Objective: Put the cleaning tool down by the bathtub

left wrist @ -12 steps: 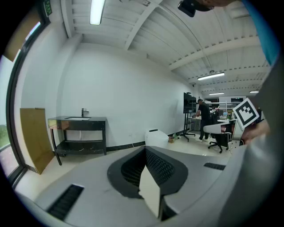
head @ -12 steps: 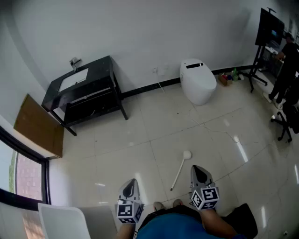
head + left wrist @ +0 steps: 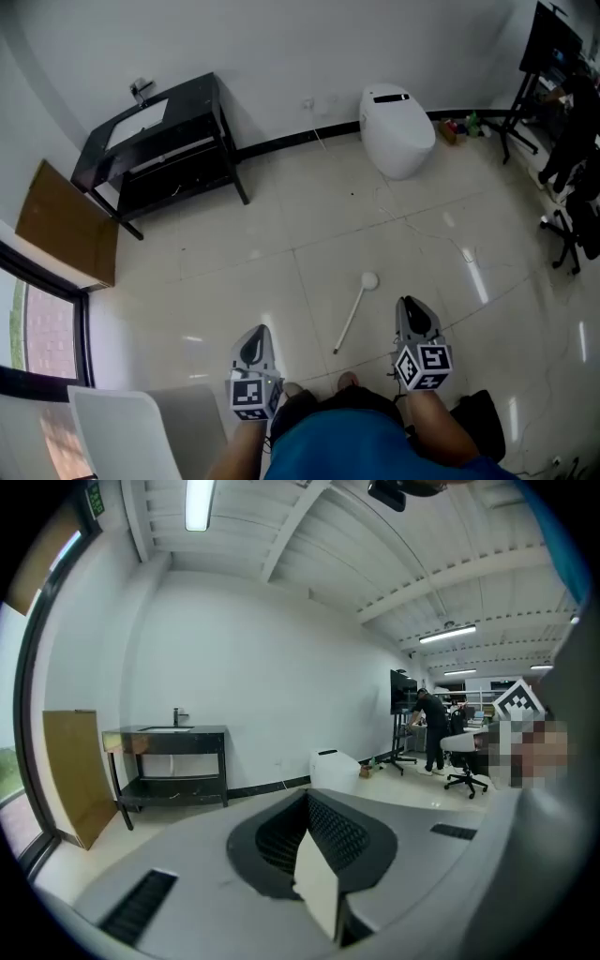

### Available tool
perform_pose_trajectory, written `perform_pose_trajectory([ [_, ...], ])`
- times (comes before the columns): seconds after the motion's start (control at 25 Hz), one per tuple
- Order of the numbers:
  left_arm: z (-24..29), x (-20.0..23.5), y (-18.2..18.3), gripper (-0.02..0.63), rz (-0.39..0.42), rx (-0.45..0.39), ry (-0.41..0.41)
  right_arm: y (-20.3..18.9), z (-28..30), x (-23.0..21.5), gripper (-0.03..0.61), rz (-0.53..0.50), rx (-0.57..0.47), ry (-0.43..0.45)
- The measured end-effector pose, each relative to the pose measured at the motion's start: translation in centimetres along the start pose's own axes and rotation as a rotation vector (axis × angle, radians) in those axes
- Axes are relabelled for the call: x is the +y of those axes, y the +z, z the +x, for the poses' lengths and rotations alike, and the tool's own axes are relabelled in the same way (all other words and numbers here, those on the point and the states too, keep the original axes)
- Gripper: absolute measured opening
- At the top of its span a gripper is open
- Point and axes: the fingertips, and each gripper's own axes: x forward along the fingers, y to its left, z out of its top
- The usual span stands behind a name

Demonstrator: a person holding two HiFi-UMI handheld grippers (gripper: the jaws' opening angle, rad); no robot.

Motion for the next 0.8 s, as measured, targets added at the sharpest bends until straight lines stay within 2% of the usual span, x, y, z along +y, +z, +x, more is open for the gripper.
perform_pose_trajectory([
  [0.16, 1.2, 2.4, -1.7, -0.003, 0.022, 0.004, 0.009, -3.3, 2.1, 0.7, 0.092, 0.004, 0.051, 0.005],
  [0.28, 2.8, 4.3, -4.3, -0.003, 0.02, 0.014, 0.024, -6.4, 4.6, 0.6, 0.1, -0.007, 0.083, 0.002],
  [0.48, 5.9, 6.2, -11.6, -0.003, 0.001, 0.068, 0.036, -13.3, 8.5, 0.0, 0.101, -0.007, 0.15, 0.004],
  [0.8, 11.0, 7.2, -22.1, -0.003, 0.007, 0.101, 0.026, -25.2, 13.3, -0.8, 0.101, -0.026, 0.253, 0.043],
])
